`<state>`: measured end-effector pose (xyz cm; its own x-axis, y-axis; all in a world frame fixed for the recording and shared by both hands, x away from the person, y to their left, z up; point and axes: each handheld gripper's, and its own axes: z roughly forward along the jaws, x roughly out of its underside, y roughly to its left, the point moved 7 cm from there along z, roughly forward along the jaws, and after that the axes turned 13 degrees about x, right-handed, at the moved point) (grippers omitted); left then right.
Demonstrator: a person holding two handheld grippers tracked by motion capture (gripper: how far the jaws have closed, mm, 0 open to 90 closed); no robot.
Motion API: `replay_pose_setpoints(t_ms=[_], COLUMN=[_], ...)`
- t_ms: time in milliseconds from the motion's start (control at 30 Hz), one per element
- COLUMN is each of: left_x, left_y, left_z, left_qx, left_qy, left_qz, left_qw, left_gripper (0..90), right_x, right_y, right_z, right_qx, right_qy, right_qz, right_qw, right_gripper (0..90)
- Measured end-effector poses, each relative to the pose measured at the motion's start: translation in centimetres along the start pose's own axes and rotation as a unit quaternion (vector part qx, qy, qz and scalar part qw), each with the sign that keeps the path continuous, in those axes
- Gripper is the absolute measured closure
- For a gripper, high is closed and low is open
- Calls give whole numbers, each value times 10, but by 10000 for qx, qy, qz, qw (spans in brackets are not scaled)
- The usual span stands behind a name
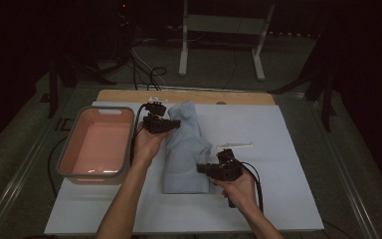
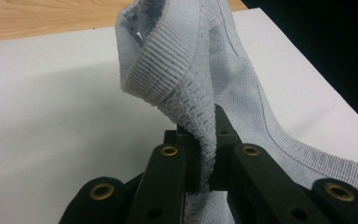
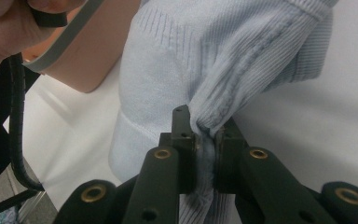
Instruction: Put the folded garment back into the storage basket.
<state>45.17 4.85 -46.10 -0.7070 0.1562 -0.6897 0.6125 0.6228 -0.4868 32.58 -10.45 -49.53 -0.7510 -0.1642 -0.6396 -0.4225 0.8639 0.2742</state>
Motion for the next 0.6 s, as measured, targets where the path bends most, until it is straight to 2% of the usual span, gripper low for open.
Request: replay_pose_setpoints(t_ms=[167,600], left_x=[-2,-11], left_y=[3,7], left_z=[-4,-14], left_qx=[5,36], left_qy=[-32,-70], left_qz=[-41,4], left_qw=[10000,10000], left_gripper=[875,875], right_x=[-5,-19], right_y=[4,12], right_z=[3,6], right_qx=[-27,-81], right_qy=[-17,-91], right_qz=[-21,-10], right_qw=[10000,9999], right_gripper=[824,824])
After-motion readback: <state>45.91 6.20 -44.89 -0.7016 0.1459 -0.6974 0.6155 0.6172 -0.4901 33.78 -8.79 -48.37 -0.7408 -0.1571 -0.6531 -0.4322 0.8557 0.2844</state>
